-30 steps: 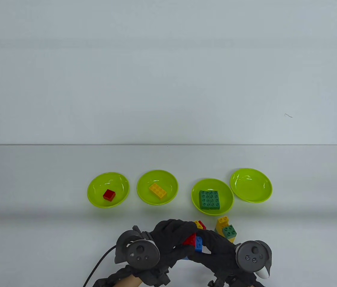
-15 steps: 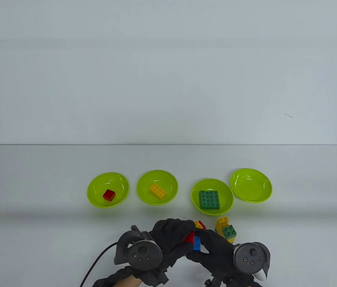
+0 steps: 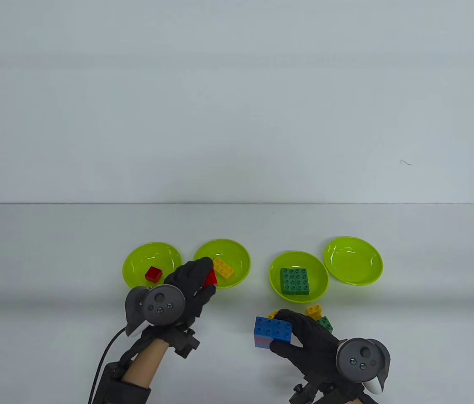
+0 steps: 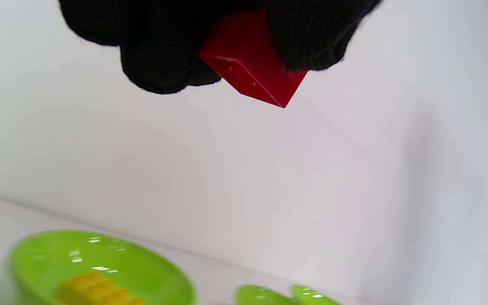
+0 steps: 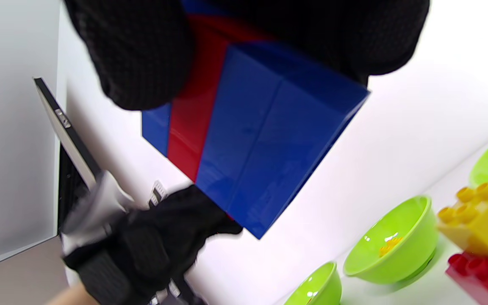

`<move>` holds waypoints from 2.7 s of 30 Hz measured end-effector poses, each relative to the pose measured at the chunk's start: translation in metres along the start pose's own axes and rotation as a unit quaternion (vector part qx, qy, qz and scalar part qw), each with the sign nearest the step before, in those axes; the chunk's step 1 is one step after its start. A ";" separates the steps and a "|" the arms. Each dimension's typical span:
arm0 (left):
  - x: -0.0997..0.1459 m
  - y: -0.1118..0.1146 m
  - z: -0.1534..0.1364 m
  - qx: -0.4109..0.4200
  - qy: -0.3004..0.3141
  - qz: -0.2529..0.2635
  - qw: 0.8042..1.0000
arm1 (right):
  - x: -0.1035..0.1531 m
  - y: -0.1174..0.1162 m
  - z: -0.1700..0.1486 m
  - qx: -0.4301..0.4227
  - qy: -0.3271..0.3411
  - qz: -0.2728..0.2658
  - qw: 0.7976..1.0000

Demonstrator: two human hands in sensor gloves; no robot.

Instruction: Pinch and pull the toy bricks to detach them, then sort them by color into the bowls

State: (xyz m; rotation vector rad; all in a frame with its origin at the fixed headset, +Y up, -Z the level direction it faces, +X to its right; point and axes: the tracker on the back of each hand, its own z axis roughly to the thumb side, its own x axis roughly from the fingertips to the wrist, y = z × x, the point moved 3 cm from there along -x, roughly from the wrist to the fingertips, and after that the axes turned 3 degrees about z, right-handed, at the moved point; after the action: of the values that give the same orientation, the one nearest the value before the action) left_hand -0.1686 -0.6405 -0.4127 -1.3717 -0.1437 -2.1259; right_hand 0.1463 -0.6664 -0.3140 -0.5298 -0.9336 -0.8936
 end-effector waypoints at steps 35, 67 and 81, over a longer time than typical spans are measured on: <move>0.036 0.029 0.053 0.304 0.049 -0.089 0.947 | -0.004 0.005 -0.010 -0.063 -0.038 -0.005 0.997; 0.070 0.061 0.093 0.257 0.108 -0.065 0.958 | 0.003 -0.009 0.007 -0.035 -0.002 0.046 0.998; 0.075 0.062 0.098 0.220 0.114 -0.039 0.968 | 0.004 -0.007 0.006 -0.046 -0.024 0.045 0.998</move>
State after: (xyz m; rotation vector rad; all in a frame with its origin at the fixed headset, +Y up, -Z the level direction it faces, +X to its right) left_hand -0.0793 -0.6838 -0.3167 -0.8706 -0.5477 -2.1307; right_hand 0.1389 -0.6670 -0.3075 -0.6707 -0.9086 -0.8483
